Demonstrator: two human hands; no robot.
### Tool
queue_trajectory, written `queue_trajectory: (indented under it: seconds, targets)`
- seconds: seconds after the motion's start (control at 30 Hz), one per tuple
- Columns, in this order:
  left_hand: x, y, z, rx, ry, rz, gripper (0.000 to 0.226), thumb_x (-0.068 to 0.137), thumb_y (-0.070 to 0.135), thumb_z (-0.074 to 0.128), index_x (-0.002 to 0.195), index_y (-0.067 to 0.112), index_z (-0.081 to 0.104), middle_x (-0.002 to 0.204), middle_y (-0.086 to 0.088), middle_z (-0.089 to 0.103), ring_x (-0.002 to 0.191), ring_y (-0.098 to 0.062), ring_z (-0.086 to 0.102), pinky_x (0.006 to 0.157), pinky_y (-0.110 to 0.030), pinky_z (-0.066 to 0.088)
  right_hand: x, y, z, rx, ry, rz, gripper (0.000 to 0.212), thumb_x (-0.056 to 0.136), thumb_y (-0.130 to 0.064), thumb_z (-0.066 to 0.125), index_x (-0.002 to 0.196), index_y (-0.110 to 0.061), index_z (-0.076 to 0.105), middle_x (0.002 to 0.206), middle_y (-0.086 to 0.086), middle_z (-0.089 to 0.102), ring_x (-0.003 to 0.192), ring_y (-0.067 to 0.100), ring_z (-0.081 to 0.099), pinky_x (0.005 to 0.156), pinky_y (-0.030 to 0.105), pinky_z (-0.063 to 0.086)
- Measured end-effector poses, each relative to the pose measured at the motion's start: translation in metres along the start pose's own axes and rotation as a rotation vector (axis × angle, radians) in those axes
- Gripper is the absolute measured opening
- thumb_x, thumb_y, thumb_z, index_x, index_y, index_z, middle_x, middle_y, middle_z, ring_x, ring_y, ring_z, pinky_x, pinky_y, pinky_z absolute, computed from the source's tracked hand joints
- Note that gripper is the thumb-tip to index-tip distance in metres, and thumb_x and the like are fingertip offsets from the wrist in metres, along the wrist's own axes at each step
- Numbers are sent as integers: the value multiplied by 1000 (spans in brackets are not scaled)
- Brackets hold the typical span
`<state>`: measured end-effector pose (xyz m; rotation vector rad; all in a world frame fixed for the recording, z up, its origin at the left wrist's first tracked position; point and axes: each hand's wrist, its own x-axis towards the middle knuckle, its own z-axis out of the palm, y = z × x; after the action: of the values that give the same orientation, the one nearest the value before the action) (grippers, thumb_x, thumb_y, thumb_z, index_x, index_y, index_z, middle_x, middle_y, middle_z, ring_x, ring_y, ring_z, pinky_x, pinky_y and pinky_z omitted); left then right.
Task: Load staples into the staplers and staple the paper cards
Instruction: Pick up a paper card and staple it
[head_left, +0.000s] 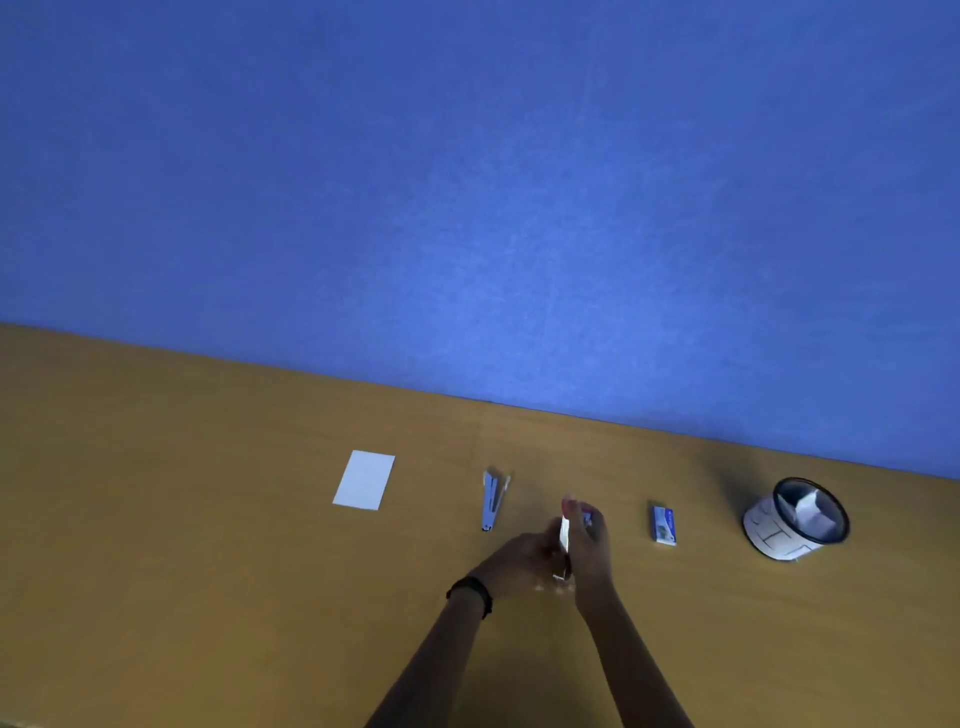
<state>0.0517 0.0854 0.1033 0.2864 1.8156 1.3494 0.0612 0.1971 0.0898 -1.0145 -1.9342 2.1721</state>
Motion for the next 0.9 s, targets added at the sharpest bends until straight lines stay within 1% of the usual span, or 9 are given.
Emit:
queue_trajectory:
  seconds: [0.07, 0.17, 0.23, 0.33, 0.4, 0.5, 0.6, 0.73, 0.9]
  targets:
    - [-4, -1, -14, 122, 18, -16, 24, 88, 28, 56, 97, 9, 68, 83, 3, 68, 71, 1, 63, 70, -13, 47, 2, 0, 4, -18, -16, -20, 19, 93, -30, 53, 94, -11, 52, 63, 3, 56, 45, 11, 52, 38, 19, 40]
    - [-9, -10, -42, 155, 122, -16, 30, 89, 33, 60, 89, 6, 72, 87, -9, 70, 79, -13, 64, 85, -30, 50, 6, 1, 5, -38, -49, -46, 17, 96, -25, 47, 96, -8, 50, 61, 7, 48, 43, 12, 44, 37, 21, 38]
    - [-13, -17, -65, 198, 336, -39, 31, 90, 35, 61, 92, 6, 71, 95, -10, 71, 87, -18, 66, 88, -35, 50, 5, 3, 3, -57, -73, -70, 18, 98, -22, 44, 96, -6, 49, 59, 6, 45, 42, 13, 40, 38, 23, 38]
    - [-18, -34, -101, 366, 719, -64, 32, 91, 35, 58, 114, 14, 64, 117, -3, 61, 109, -18, 57, 92, -34, 47, 4, 8, -4, -102, -93, -90, 20, 98, -25, 42, 94, -7, 51, 57, 4, 46, 38, 12, 39, 35, 24, 36]
    - [-22, -48, -122, 399, 897, -97, 41, 91, 34, 58, 126, 13, 56, 125, -5, 53, 119, -21, 49, 96, -37, 45, 5, 13, -10, -125, -91, -83, 22, 98, -29, 41, 92, -9, 51, 54, 2, 44, 35, 11, 36, 34, 22, 31]
    - [-26, -66, -145, 396, 1098, -183, 49, 88, 29, 64, 129, 6, 52, 130, -13, 47, 121, -29, 43, 95, -41, 43, 7, 16, -18, -162, -67, -75, 22, 98, -30, 41, 93, -12, 52, 56, 1, 43, 33, 9, 33, 34, 19, 29]
    - [-26, -80, -165, 394, 1149, -269, 56, 84, 24, 68, 131, 0, 47, 134, -20, 43, 123, -37, 39, 96, -46, 39, 12, 19, -25, -174, -42, -59, 21, 98, -29, 42, 91, -13, 53, 56, 0, 41, 33, 8, 30, 34, 17, 26]
    - [-24, -93, -187, 428, 1105, -411, 72, 83, 34, 69, 139, 2, 37, 142, -21, 35, 130, -37, 32, 98, -49, 37, 17, 18, -24, -200, -36, -72, 20, 98, -28, 43, 92, -12, 54, 56, 0, 42, 34, 9, 28, 34, 16, 25]
    - [-21, -102, -197, 496, 1055, -542, 81, 75, 37, 76, 136, 1, 37, 132, -25, 39, 121, -40, 38, 94, -48, 39, 18, 10, -14, -239, -52, -58, 22, 99, -26, 41, 93, -7, 52, 59, 3, 39, 33, 6, 28, 32, 14, 22]
